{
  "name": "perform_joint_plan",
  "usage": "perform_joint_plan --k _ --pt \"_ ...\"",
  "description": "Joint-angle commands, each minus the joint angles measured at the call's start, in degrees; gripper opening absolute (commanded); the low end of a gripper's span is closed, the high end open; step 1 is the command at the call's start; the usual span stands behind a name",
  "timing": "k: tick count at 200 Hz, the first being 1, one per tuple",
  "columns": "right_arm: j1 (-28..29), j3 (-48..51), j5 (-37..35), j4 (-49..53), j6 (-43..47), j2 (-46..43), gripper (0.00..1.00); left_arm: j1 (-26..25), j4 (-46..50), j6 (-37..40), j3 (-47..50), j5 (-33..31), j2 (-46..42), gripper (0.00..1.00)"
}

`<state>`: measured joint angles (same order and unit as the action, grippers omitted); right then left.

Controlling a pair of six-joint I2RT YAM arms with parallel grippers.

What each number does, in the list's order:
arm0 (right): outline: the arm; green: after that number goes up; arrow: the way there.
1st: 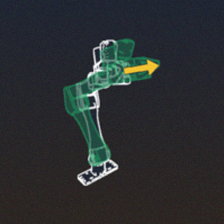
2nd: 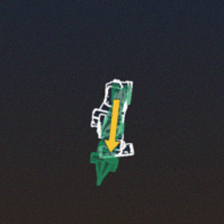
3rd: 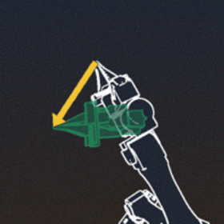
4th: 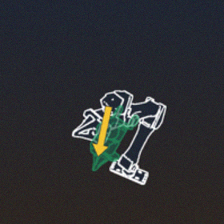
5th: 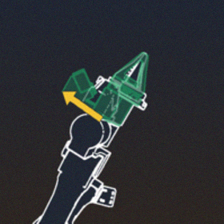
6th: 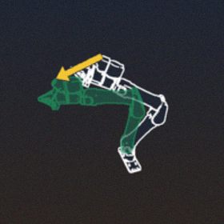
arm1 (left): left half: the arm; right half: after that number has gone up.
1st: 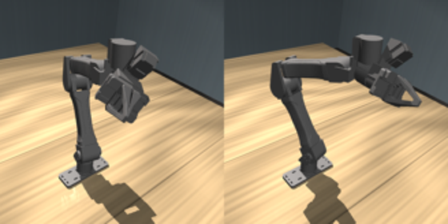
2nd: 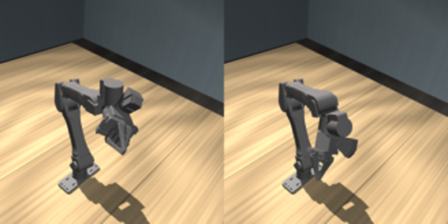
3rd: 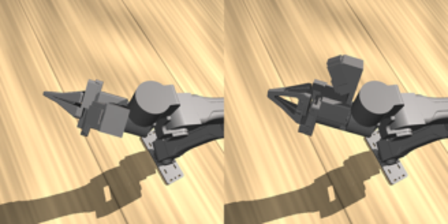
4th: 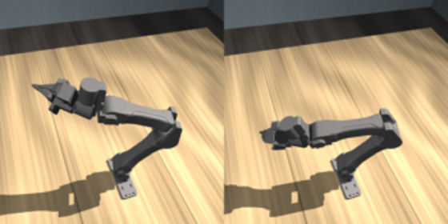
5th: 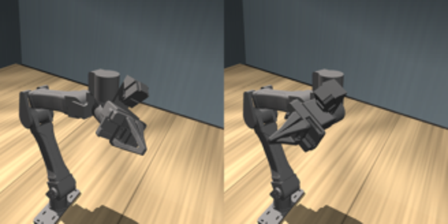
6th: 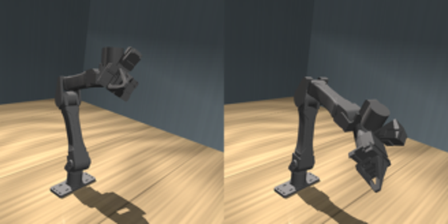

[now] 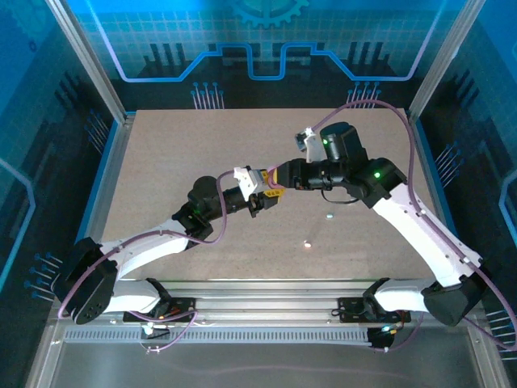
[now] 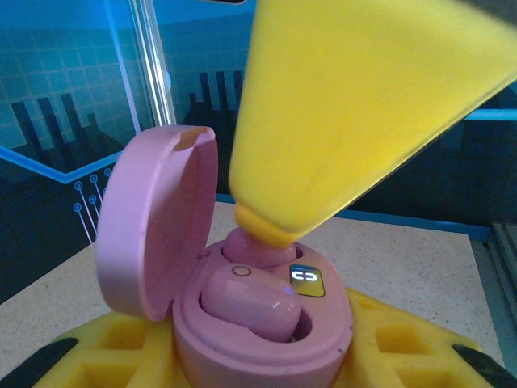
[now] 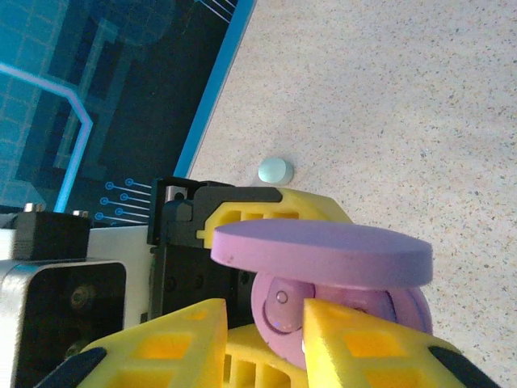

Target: Insert wireless bluetooth earbuds into charging case

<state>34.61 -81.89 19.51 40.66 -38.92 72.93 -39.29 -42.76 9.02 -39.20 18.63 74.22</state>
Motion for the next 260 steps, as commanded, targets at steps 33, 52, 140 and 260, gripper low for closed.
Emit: perform_joint_plan --k 33,52,140,260 --pt "0.68 1.69 -2.26 -4.5 0.6 -6.78 0.36 -0.44 -2.81 0.12 -0.76 -0.53 -0.13 0.37" --pt "-0.01 4.19 -6.43 -5.74 0.38 -9.85 0.39 -0.49 -2.84 0.0 -0.69 -0.11 -0.38 0.37" --pt "-7.95 2.68 0.81 -5.14 -5.53 -5.16 0.55 -0.48 -1.4 -0.7 -0.96 3.52 -1.7 0.37" --pt "-9.21 1.11 7.95 -2.93 -5.52 1.88 0.56 -0.51 -1.37 -1.07 -1.7 4.33 -2.36 0.37"
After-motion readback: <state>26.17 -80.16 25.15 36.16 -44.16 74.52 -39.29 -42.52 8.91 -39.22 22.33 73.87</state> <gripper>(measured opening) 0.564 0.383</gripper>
